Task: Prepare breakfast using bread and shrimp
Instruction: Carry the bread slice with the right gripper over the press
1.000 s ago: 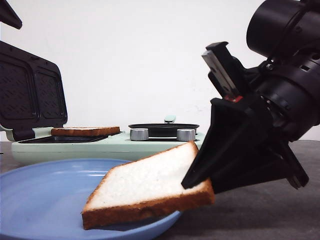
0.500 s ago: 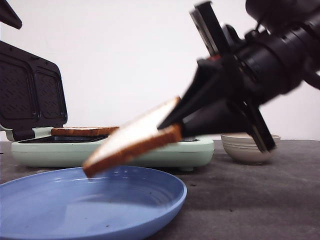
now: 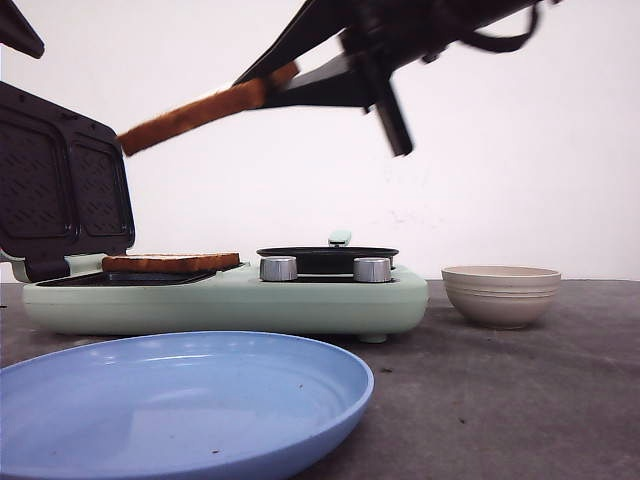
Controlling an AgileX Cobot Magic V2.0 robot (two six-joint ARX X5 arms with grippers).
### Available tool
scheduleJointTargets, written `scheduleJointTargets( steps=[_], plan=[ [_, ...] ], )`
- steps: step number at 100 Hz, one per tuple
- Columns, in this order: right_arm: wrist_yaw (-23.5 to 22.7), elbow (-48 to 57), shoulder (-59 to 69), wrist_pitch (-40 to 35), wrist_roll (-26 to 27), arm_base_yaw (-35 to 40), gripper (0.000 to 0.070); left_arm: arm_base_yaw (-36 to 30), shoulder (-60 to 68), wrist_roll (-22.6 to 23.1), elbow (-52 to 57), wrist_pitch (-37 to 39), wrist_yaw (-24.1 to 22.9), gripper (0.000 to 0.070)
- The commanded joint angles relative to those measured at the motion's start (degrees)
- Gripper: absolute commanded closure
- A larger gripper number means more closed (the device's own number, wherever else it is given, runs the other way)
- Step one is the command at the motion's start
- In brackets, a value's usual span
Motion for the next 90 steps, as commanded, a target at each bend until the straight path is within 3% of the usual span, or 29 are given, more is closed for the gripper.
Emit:
scheduleJointTargets(
  steps=[1,53,83,90],
  plan=[
    [-0.3,3.8,4.1,-0.4,0.1,0.4,0.0698,-0.1,0.2,0.5,0.4,0.7,0.0,0.0342],
    [-3.2,26.7,28.3,-4.0,1.1,2.3,0.0698,-0.1,0.2,0.5,0.4,0.9,0.0,0.0342],
    [-2.9,30.8,32.7,-6.1,2.7,4.5,0.0698,-0.1,0.2,0.5,0.4,1.1,0.0,0.0342],
    [-0.9,30.8,32.7,-6.3,2.8,5.1,0.0698,-0.1,0.2,0.5,0.4,1.1,0.0,0.0342]
  ],
)
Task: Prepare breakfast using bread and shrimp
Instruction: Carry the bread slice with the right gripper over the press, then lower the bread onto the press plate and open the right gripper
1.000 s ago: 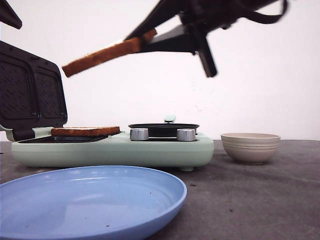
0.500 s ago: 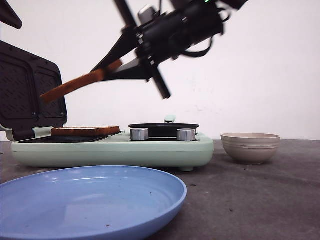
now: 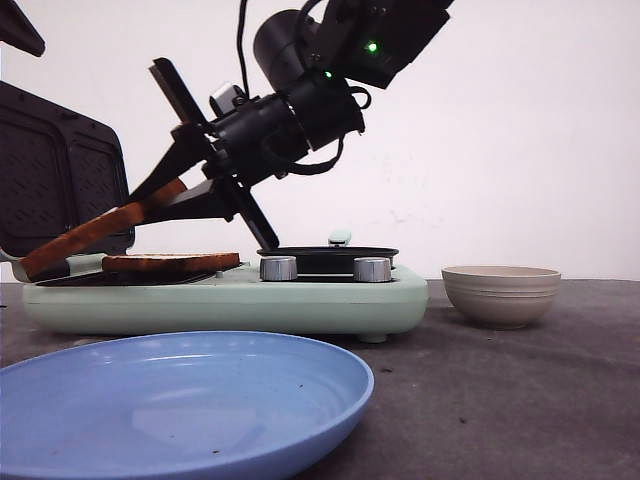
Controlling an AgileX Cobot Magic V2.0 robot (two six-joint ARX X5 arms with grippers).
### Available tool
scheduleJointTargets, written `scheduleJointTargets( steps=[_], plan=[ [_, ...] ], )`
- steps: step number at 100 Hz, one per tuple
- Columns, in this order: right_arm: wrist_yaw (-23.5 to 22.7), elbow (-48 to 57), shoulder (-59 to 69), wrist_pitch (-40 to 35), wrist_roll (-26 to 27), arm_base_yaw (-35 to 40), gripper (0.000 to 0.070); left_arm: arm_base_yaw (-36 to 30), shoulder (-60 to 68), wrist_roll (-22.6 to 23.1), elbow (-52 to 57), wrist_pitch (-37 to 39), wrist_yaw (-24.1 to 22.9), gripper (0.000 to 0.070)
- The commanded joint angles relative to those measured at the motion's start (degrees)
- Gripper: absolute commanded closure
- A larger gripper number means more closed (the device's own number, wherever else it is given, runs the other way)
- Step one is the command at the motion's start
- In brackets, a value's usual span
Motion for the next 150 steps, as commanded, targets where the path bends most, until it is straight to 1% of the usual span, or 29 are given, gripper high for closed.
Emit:
scheduleJointTargets(
  steps=[1,12,27,34,61,77,80,88,93,103,111,117,127,145,150],
  plan=[
    [1.7,1.7,1.2,0.5,0.8,1.0,0.0698,-0.1,0.2,0.5,0.4,0.7,0.0,0.0342],
    [3.1,1.7,1.2,0.6,2.0,1.1,0.0698,-0.1,0.2,0.5,0.4,0.7,0.0,0.0342],
    [6.6,1.7,1.2,0.1,2.1,1.2,0.0698,-0.1,0.2,0.5,0.4,0.7,0.0,0.0342],
    [7.5,1.7,1.2,0.1,2.1,1.2,0.0698,-0.1,0.2,0.5,0.4,0.7,0.0,0.0342],
    [8.5,1.7,1.2,0.1,2.0,1.1,0.0698,-0.1,0.2,0.5,0.4,0.7,0.0,0.0342],
    [9.7,1.7,1.2,0.0,0.9,1.2,0.0693,-0.1,0.2,0.5,0.4,0.7,0.0,0.0342],
    [10.0,1.7,1.2,0.0,0.7,1.2,0.0672,-0.1,0.2,0.5,0.4,0.7,0.0,0.0342],
    [10.2,1.7,1.2,0.0,0.2,1.2,0.0533,-0.1,0.2,0.5,0.4,0.7,0.0,0.0342],
    [10.3,1.7,1.2,-0.2,-0.1,1.2,0.0485,-0.1,0.2,0.5,0.4,0.7,0.0,0.0342],
    [11.3,1.7,1.2,-0.8,-1.8,1.3,0.0468,-0.1,0.2,0.5,0.4,0.7,0.0,0.0342],
    [11.8,1.7,1.2,-1.0,-2.7,1.4,0.0398,-0.1,0.2,0.5,0.4,0.7,0.0,0.0342],
    [12.7,1.7,1.2,-1.3,-3.0,1.4,0.038,-0.1,0.2,0.5,0.4,0.7,0.0,0.0342],
    [13.5,1.7,1.2,-1.9,-3.6,1.4,0.0358,-0.1,0.2,0.5,0.4,0.7,0.0,0.0342],
    [14.7,1.7,1.2,-3.3,-5.3,1.4,0.0349,-0.1,0.2,0.5,0.4,0.7,0.0,0.0342],
    [15.0,1.7,1.2,-3.4,-5.7,1.5,0.033,-0.1,0.2,0.5,0.4,0.7,0.0,0.0342]
  ],
)
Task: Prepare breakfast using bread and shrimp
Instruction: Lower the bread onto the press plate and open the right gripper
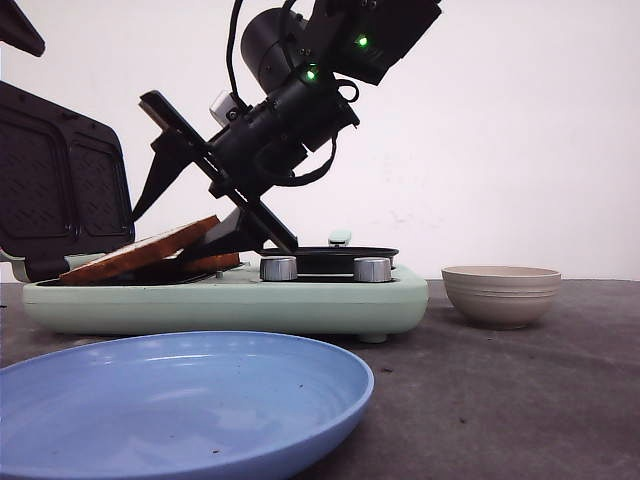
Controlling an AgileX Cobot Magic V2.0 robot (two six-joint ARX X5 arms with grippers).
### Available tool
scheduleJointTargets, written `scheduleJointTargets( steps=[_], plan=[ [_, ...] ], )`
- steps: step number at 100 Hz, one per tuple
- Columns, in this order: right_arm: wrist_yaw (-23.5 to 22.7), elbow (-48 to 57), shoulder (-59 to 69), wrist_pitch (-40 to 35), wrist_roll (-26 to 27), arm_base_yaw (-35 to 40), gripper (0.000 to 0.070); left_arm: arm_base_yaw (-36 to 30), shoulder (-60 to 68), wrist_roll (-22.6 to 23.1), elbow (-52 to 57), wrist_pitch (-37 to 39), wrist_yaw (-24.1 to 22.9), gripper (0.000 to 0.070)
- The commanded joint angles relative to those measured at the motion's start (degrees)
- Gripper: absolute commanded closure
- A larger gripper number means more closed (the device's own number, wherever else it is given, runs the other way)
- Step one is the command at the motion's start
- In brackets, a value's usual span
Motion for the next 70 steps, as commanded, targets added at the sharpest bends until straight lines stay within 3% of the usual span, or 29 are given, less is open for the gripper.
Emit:
scheduleJointTargets(
  steps=[1,34,48,70],
  plan=[
    [0.6,1.5,1.2,0.2,-1.7,0.7,0.0327,-0.1,0.2,0.5,0.4,0.7,0.0,0.0342],
    [3.0,2.2,1.2,-1.2,-4.7,1.9,0.0312,-0.1,0.2,0.6,0.4,0.7,0.0,0.0342],
    [6.9,4.6,1.2,-5.3,-7.9,2.6,0.0311,-0.1,0.2,0.6,0.4,0.7,0.0,0.0342],
    [9.4,8.2,1.2,-9.8,-10.5,2.6,0.0312,-0.1,0.2,0.5,0.4,0.7,0.0,0.0342]
  ],
)
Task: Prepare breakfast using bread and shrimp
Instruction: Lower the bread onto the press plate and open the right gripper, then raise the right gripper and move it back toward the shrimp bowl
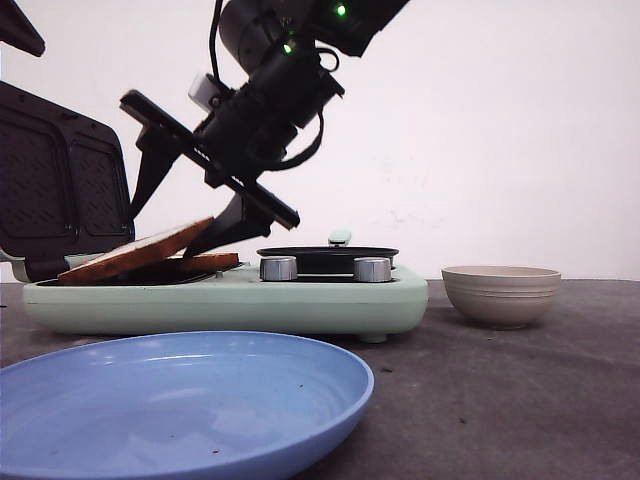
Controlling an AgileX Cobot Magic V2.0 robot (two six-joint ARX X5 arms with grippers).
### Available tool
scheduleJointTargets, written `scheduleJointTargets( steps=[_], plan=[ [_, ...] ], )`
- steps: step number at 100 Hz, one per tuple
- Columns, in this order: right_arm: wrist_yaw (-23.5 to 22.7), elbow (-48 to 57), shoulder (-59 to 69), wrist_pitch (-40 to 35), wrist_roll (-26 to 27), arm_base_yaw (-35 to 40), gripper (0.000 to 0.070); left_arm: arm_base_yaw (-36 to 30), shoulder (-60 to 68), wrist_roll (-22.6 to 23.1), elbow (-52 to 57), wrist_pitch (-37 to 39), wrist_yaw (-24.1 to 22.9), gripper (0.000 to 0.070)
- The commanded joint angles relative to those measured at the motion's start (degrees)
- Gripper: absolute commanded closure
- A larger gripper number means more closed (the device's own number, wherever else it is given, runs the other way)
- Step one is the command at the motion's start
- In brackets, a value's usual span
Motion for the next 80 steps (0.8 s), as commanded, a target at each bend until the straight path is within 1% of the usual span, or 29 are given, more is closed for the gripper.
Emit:
scheduleJointTargets(
  steps=[1,11,30,46,56,68,80],
  plan=[
    [0.5,2.0,1.2,-1.0,-2.3,0.5,0.0312,-0.1,0.2,0.5,0.4,0.7,0.0,0.0342],
    [1.5,3.0,1.2,-3.8,-3.6,0.5,0.0311,-0.1,0.2,0.5,0.4,0.7,0.0,0.0342],
    [1.8,3.1,1.2,-5.2,-4.8,0.5,0.0311,-0.1,0.2,0.5,0.4,0.7,0.0,0.0342],
    [3.5,3.4,1.1,-5.2,-6.7,0.5,0.0312,-0.1,0.2,0.5,0.4,0.7,0.0,0.0342],
    [4.4,4.6,0.7,-7.2,-7.7,-0.3,0.0312,-0.1,0.2,0.5,0.4,0.7,0.0,0.0342],
    [5.1,6.0,-0.3,-10.9,-10.2,-1.6,0.0312,-0.1,0.2,0.5,0.4,0.7,0.0,0.0342],
    [8.4,6.0,-2.9,-12.9,-14.3,-2.9,0.0312,-0.1,0.2,0.5,0.4,0.7,0.0,0.0342]
  ],
)
